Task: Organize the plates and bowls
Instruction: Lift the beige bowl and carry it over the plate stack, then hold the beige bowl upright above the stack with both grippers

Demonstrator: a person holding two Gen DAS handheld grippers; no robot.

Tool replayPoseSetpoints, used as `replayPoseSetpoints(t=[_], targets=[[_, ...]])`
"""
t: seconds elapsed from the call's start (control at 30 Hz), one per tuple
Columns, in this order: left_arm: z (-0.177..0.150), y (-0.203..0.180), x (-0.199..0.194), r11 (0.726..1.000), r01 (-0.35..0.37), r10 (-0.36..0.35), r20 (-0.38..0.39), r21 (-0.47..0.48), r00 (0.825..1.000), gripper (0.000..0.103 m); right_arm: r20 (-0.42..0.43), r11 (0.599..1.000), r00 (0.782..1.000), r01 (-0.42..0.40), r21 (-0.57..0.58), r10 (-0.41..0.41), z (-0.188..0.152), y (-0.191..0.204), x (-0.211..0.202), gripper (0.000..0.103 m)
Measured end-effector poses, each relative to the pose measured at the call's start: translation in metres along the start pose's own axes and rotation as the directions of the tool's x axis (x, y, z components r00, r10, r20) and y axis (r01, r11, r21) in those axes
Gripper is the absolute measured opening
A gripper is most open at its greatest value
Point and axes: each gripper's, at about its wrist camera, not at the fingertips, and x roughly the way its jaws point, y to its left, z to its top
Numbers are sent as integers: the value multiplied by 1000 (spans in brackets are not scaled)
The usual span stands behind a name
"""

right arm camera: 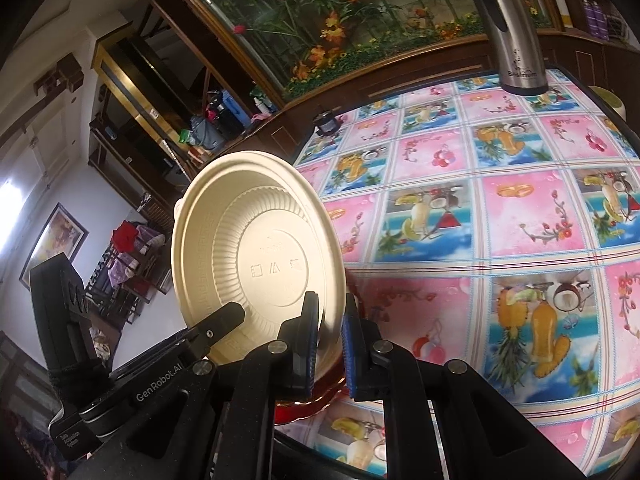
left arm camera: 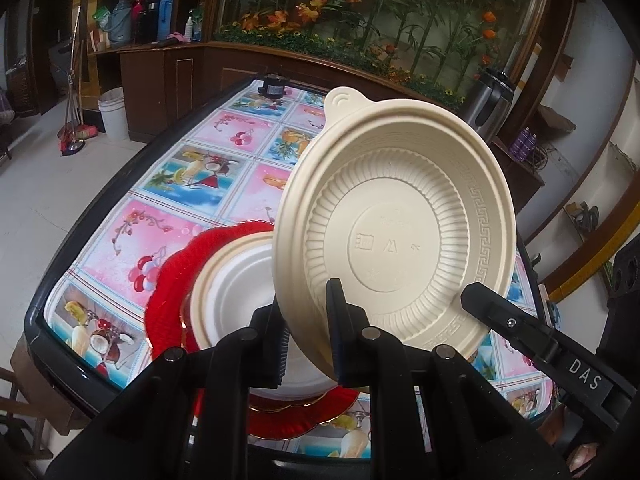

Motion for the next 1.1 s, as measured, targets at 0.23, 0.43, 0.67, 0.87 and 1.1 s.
replayPoseSetpoints(t=[0.23, 0.43, 0.67, 0.87, 1.1], targets=[[5, 17, -10, 1000, -19, 20, 15, -21, 1000, 15, -11, 999, 1000, -24, -34, 23, 2, 20, 6, 11], [7, 31, -17, 999, -31, 32, 15, -36, 999, 15, -33, 997, 999, -39, -62, 37, 4, 38, 12, 11], [1, 45, -17, 999, -39, 38, -19, -38, 999, 16, -88, 995, 995, -49, -85, 41, 1, 49, 23, 11], [8, 53, -20, 999, -28, 26, -52, -36, 998, 16, -105, 993, 994, -51, -102, 40, 0, 60, 27, 11], [16, 56, -16, 1000, -8, 6, -128, -16, 992, 17, -135, 992, 990, -44, -116, 29, 6, 68, 26, 12]])
